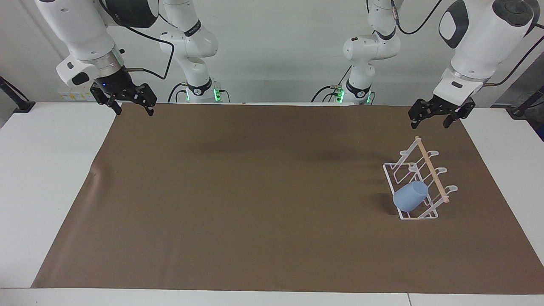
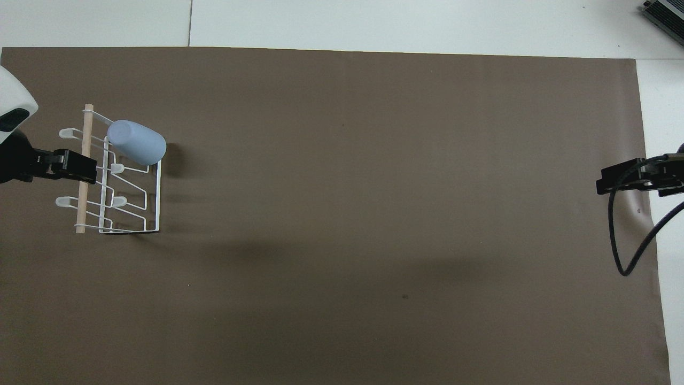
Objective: Hang cup on cup holder
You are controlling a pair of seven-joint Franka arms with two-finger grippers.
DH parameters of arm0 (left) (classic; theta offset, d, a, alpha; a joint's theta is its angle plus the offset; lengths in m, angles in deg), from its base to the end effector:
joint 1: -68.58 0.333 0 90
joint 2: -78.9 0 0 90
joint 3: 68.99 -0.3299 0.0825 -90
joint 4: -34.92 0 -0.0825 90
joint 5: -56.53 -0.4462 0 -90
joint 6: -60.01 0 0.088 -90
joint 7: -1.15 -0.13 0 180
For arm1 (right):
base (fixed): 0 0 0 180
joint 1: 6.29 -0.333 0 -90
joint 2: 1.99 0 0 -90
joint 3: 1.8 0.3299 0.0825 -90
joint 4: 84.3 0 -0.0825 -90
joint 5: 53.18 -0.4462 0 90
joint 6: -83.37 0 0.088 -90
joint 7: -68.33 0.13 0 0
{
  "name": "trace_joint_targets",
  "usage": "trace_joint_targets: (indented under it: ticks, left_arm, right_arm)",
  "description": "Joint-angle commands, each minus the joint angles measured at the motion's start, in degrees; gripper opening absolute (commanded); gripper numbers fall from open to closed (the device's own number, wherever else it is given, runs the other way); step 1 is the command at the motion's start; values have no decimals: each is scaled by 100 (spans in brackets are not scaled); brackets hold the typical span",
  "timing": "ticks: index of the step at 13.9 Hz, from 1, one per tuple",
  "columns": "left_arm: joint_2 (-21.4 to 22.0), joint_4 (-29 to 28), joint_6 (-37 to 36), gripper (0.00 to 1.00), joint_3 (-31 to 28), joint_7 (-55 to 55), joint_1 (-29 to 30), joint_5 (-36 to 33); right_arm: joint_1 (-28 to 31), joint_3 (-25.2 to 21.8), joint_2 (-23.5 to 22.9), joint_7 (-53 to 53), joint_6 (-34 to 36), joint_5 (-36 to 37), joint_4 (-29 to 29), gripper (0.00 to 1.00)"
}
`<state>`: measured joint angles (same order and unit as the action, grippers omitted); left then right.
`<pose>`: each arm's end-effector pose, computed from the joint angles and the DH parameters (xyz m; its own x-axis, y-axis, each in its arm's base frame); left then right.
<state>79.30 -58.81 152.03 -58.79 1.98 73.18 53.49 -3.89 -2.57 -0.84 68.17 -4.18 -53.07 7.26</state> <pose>0.6132 -0.0537 0.5881 0.9961 -0.0850 -0.0222 -0.0861 -0.9948 -0.0545 0.6031 -0.0337 0.6096 0.9974 -0.0525 -0.0499 -0.0525 -0.9986 0.0015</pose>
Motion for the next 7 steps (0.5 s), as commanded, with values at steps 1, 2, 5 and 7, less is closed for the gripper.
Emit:
trace_joint_targets:
  ticks: [1, 2, 5, 7]
  left_arm:
    - [109, -119, 79, 100, -53, -100, -56, 84]
    - [109, -137, 79, 100, -53, -91, -56, 93]
    - [92, -15, 9, 100, -62, 373, 22, 599]
    - [30, 240, -192, 100, -62, 375, 49, 761]
  right_arm:
    - [24, 25, 96, 103, 45, 68, 89, 100]
    - [24, 25, 96, 103, 45, 68, 89, 100]
    - [24, 25, 96, 103, 45, 68, 89, 100]
    - [24, 25, 96, 103, 45, 68, 89, 100]
